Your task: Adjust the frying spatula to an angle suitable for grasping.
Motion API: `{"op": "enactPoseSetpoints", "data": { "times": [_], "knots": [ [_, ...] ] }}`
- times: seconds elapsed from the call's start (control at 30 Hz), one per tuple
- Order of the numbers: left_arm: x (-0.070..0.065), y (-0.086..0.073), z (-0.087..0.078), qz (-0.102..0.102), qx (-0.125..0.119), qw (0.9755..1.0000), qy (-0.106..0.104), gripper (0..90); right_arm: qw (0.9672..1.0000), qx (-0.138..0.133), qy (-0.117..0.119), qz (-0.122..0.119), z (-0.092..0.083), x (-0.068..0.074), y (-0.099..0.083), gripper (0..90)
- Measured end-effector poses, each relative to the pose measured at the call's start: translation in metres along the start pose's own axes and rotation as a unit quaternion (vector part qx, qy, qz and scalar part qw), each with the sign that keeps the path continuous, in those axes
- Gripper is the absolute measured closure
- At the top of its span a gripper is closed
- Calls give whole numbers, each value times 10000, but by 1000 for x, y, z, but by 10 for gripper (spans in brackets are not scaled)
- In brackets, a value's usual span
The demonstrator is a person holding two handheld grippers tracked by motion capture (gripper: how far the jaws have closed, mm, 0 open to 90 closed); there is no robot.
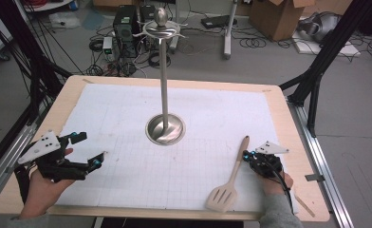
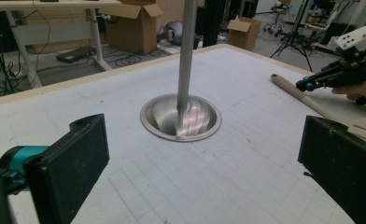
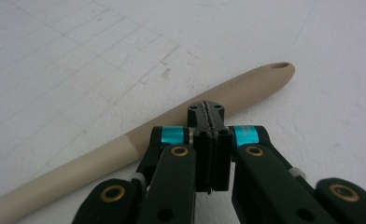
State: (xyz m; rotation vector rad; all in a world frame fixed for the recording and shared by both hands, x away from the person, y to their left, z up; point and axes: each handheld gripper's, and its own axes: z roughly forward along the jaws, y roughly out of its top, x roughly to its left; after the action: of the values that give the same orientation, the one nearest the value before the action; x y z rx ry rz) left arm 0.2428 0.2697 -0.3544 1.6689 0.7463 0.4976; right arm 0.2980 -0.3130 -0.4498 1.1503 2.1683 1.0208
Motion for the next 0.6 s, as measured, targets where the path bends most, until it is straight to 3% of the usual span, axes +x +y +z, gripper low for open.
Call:
{"op": "enactPoseSetpoints", "data": {
  "times": [0.6],
  "knots": [
    [5, -2, -4, -68, -28, 10000, 43, 24, 9998, -7, 168, 77, 18, 5, 15, 900]
  ]
}}
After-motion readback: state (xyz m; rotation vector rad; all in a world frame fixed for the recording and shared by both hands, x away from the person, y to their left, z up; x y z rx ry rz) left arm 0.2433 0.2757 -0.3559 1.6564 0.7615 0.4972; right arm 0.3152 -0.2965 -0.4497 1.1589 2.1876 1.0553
